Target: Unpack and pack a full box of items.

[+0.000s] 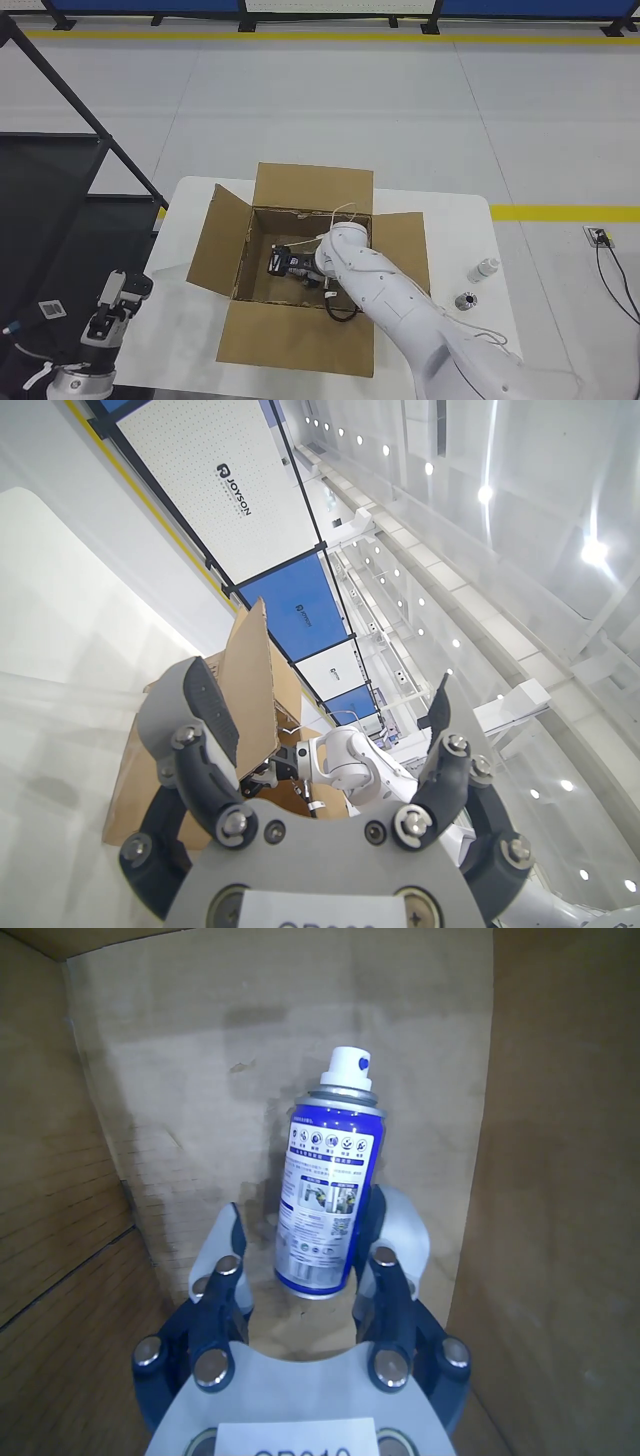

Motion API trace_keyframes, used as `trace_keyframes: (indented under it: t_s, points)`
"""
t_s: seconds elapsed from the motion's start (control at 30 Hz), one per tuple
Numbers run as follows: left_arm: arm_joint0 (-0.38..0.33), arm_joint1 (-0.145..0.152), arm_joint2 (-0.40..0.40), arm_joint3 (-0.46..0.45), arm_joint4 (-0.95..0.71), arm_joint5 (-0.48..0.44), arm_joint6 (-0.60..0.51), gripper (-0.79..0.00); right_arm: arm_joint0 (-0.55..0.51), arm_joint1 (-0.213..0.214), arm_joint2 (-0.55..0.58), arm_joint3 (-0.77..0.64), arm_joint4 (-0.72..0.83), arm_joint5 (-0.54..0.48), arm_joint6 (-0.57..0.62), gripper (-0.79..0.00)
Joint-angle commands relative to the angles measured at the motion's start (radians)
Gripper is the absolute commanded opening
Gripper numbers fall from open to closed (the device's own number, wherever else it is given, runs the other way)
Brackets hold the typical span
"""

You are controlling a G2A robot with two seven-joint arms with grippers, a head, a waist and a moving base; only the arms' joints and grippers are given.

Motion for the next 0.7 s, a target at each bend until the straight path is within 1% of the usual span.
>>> trace_keyframes:
  t_s: [0.0, 0.1, 0.23, 0.47, 0.57, 0.67]
  points:
    - [-0.001, 0.000, 0.001, 0.000, 0.000, 0.002, 0.000, 0.000, 0.002, -0.005, 0.001, 0.012, 0.003, 0.008, 0.001, -0.480]
    - [-0.003, 0.001, 0.002, 0.002, 0.000, 0.003, 0.000, 0.000, 0.005, -0.011, 0.002, 0.025, 0.007, 0.009, -0.001, -0.474]
    - [-0.004, 0.002, 0.002, 0.003, 0.002, 0.004, 0.002, 0.000, 0.005, -0.021, 0.001, 0.031, 0.008, 0.021, 0.004, -0.437]
    - [-0.004, 0.003, -0.001, 0.004, 0.000, 0.006, 0.004, 0.000, 0.009, -0.036, -0.001, 0.045, 0.009, 0.023, 0.018, -0.409]
    - [-0.003, 0.004, -0.001, 0.003, 0.000, 0.007, 0.005, 0.000, 0.011, -0.041, 0.001, 0.057, 0.014, 0.032, 0.025, -0.406]
    - [-0.004, 0.005, -0.001, 0.003, -0.001, 0.008, 0.005, 0.000, 0.012, -0.046, 0.004, 0.063, 0.021, 0.040, 0.034, -0.428]
